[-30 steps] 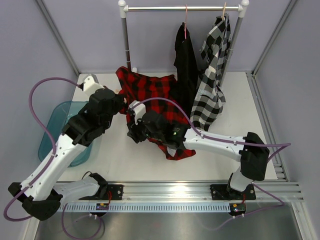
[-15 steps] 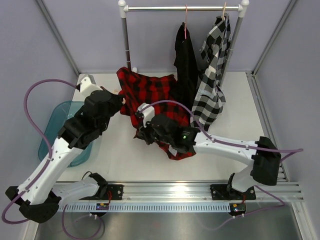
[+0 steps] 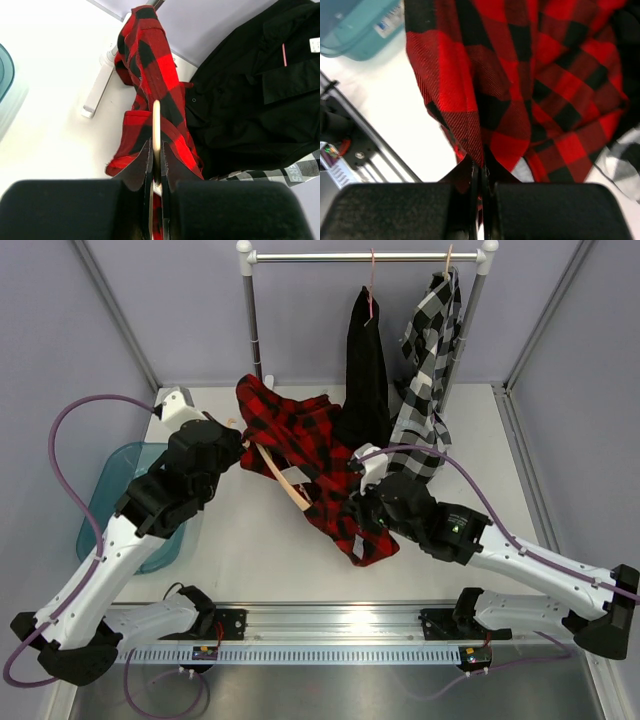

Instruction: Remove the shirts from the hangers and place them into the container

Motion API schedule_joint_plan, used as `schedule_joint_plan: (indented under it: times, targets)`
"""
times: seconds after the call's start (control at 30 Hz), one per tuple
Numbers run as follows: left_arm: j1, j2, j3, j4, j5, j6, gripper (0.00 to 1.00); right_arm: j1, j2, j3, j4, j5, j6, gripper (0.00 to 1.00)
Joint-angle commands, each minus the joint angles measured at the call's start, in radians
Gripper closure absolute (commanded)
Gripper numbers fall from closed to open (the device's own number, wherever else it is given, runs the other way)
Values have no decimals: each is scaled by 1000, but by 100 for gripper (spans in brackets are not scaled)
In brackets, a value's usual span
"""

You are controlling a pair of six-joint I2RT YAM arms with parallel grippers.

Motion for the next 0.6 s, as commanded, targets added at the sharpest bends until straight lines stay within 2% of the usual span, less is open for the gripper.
schedule_joint_plan:
  times: [0.0, 0.2, 0.33, 0.43, 0.57]
  targets:
    - [5, -8, 85, 29, -83, 57, 100, -47, -58, -45, -107, 16, -9, 100]
    - [6, -31, 116, 20, -45, 98, 100, -60, -47, -95, -158, 7, -18, 100]
    - [6, -24, 171, -22, 61, 125, 100, -90, -24, -143, -98, -7, -4, 100]
    - [6, -21, 188, -62, 154, 141, 100, -103, 31, -151, -86, 21, -7, 100]
    - [6, -21, 238, -109, 164, 160, 100, -106, 117, -143, -81, 41, 16, 100]
